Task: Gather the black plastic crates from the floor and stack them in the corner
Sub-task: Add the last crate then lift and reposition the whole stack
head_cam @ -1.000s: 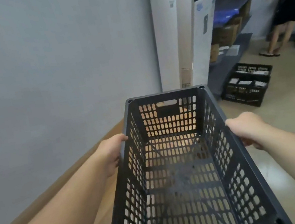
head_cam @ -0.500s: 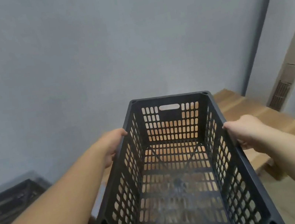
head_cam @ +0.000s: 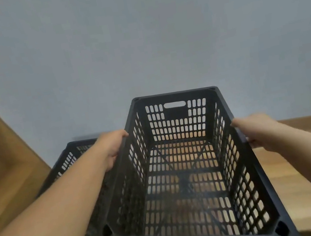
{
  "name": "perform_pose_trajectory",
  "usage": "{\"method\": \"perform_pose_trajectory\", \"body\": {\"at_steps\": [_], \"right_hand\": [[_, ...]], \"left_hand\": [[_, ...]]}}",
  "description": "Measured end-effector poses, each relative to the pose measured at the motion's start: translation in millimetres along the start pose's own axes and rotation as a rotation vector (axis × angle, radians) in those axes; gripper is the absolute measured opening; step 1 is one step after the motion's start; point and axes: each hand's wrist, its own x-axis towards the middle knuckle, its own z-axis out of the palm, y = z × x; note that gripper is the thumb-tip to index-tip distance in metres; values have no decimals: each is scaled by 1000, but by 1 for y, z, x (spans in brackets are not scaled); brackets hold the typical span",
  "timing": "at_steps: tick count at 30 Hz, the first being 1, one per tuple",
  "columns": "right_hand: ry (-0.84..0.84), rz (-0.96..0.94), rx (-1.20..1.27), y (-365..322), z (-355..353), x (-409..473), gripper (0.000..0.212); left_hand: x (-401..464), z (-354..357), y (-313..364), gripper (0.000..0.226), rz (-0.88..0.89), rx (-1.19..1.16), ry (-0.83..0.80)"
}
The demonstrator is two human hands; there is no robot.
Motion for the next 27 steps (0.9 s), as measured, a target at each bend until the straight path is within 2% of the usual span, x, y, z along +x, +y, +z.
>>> {"method": "perform_pose_trajectory", "body": {"at_steps": [4, 6, 8, 12, 14, 16, 17, 19, 22, 27], "right_hand": [[-31, -47, -33, -39, 50, -10, 26], [-54, -79, -54, -60, 76, -16, 25], [-85, -104, -63, -80, 103, -23, 24], [-116, -111, -58, -120, 159, -34, 25], [-129, -111, -46, -135, 188, -37, 28], [-135, -112, -47, -148, 216, -40, 27], [-143, -112, -42, -154, 228, -43, 24], [-164, -116, -26, -165, 250, -46, 18], [-188, -124, -11, -179, 277, -44, 17], [-200, -134, 1, -206, 312, -30, 12]], "left_hand": [[13, -64, -18, 50, -18, -69, 97], [3, -93, -18, 26, -13, -91, 160], [3, -125, -23, 14, -25, -81, 197], [16, -191, -32, 21, -63, -112, 230], [26, -223, -36, 16, -57, -124, 246], [40, -252, -40, 42, -74, -112, 258], [49, -266, -44, 48, -69, -110, 253], [55, -288, -46, 39, -60, -86, 268], [60, -313, -48, 41, -64, -79, 285], [88, -338, -55, 27, -67, -100, 286]]}}
